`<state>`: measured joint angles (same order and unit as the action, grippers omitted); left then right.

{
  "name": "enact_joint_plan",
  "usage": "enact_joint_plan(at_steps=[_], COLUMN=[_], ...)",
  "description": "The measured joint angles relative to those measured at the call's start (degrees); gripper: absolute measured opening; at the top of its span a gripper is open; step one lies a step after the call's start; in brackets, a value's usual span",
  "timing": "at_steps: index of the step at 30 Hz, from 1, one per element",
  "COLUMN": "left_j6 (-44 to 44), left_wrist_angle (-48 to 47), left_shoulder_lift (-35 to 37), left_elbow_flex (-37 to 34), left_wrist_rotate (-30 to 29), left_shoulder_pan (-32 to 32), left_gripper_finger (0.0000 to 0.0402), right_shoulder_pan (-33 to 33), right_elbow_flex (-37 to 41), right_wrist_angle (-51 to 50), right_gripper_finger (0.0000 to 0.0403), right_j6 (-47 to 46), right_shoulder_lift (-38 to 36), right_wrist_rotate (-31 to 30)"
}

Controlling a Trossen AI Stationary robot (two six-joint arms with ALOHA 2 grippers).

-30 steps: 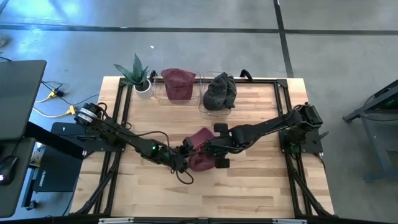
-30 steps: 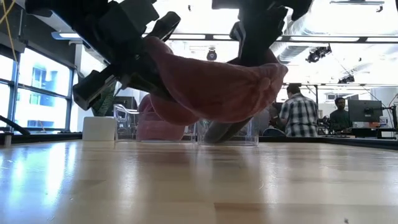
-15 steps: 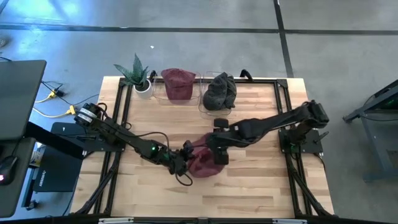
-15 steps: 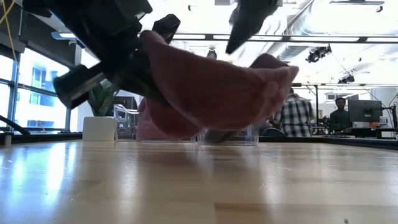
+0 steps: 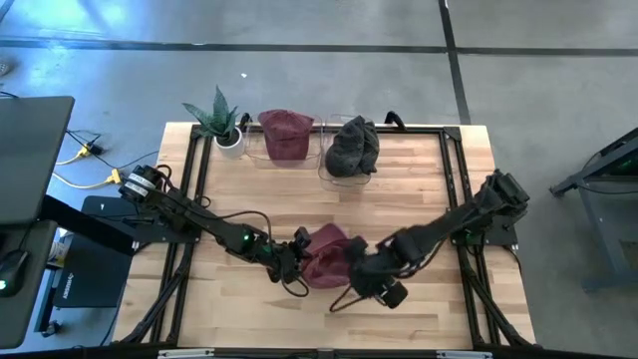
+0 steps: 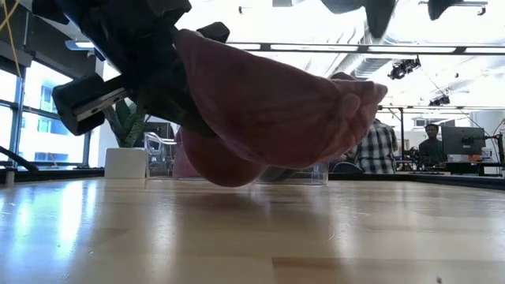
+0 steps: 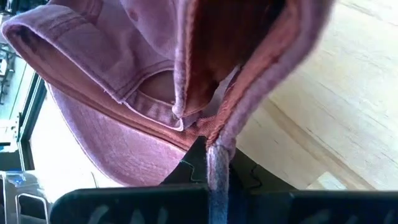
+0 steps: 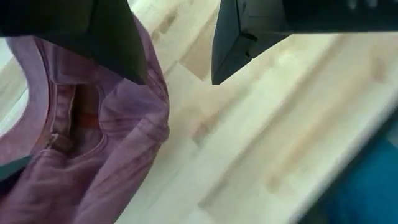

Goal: Pick & Place hat
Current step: Put the red cap into the left transparent bin

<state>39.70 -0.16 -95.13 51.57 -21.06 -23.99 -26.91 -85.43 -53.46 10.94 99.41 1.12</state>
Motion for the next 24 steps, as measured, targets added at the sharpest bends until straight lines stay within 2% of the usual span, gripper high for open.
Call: enact_joint_plan(at_steps=[5,9,12,15,18,21,24], left_j6=[0.0,0.0,0.0,0.02,0.03,0.04,0.04], left_wrist_angle=[0.01,0.0,-0.01,-0.02,0.0,-0.02,-1.19], left_shoulder_lift=[0.0,0.0,0.0,0.0,0.0,0.0,0.65], left_elbow_flex=[0.0,0.0,0.0,0.0,0.0,0.0,0.0], left_wrist_rotate=[0.0,0.0,0.0,0.0,0.02,0.02,0.0], left_shoulder_pan=[0.0,0.0,0.0,0.0,0.0,0.0,-0.02], left_gripper_finger=[0.0001,0.0001,0.0001,0.0001,0.0001,0.0001,0.0001], right_shoulder_pan=[-2.13,-2.02,-1.3,-0.61,-0.51,-0.42,-0.57], right_elbow_flex=[0.09,0.09,0.09,0.07,0.07,0.04,0.07], right_wrist_angle=[0.91,0.86,-1.01,-3.06,-3.41,-3.33,-4.73], right_gripper_finger=[0.017,0.018,0.0202,0.0228,0.0238,0.0219,0.0165], right_j6=[2.86,5.7,8.44,14.04,18.13,21.89,21.19], right_shoulder_lift=[3.48,3.96,4.13,5.59,7.99,10.31,11.75], right_wrist_rotate=[-5.91,-13.25,-13.77,-11.02,-15.86,-16.12,-14.55])
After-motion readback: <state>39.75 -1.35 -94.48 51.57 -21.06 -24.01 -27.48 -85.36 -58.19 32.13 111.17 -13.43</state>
